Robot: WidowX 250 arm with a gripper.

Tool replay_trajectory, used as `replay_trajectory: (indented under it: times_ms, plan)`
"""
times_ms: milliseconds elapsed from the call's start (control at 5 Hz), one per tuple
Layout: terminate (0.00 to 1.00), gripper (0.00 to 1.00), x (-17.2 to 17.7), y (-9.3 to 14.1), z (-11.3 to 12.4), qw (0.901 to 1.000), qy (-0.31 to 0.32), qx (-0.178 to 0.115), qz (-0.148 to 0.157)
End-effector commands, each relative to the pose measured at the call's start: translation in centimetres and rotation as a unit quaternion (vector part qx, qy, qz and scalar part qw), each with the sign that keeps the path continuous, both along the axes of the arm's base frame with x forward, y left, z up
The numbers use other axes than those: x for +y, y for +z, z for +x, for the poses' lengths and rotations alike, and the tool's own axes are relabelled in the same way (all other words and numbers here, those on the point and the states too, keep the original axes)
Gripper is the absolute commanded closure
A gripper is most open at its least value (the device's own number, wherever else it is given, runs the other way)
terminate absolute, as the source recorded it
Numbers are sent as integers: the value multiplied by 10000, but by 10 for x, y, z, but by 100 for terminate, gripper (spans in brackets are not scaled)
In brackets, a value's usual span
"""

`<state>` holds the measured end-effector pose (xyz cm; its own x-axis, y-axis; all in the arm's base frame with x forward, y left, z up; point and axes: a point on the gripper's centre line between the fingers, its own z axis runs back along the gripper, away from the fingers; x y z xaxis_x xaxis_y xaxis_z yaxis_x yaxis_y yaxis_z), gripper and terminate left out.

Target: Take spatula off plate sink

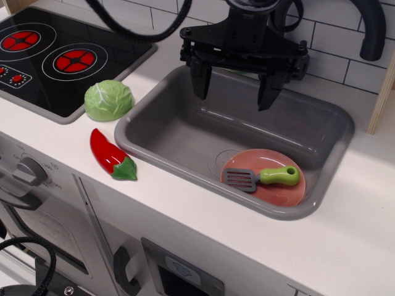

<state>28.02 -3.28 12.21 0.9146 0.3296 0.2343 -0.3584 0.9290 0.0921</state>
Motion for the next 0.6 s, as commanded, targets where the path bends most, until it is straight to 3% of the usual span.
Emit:
replay_trajectory:
  times_ms: [0,200,400]
  plan:
    - [0,0,0,0,0,10000,0,0,0]
    - [0,0,6,-21,13,9925,-1089,338,439]
    - [0,0,10,-39,23,9742,-2157,561,348]
